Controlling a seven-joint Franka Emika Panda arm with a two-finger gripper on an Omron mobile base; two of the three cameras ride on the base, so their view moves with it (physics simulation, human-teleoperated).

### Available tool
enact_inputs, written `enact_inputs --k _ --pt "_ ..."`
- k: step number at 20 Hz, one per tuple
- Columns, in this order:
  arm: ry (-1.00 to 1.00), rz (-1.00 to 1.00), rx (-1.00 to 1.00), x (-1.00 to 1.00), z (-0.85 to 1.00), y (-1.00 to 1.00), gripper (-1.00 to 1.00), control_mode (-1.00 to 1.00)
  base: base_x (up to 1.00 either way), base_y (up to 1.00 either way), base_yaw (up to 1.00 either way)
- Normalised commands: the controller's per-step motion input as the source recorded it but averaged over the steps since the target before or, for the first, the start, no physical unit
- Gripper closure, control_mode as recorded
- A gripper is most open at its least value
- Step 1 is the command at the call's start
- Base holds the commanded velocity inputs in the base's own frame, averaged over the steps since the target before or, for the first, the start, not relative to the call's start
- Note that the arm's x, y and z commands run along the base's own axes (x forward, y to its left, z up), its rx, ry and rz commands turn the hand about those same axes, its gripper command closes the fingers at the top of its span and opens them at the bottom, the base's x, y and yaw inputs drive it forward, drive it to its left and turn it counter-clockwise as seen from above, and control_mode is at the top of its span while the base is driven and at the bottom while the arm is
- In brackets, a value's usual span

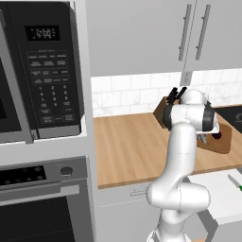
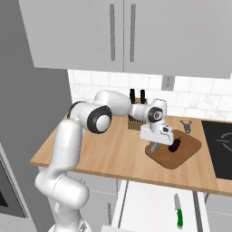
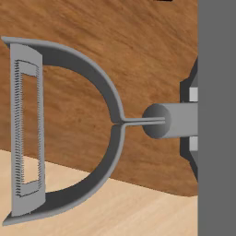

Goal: Place the appropriate cutting tool for cutting the eggplant skin on the cutting board.

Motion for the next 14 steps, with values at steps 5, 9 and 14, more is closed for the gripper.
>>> enact_inputs --k 5,9,14 --pt "0.0 0.0 0.0 0.09 -0.12 0.0 -1.0 -1.0 0.0 0.0 0.0" --pt "-0.06 0.0 0.0 -0.01 0.09 0.0 -1.0 -1.0 0.0 0.0 0.0" --pt "-0.14 0.0 0.0 -0.09 0.46 0.01 -1.0 -1.0 0.0 0.0 0.0"
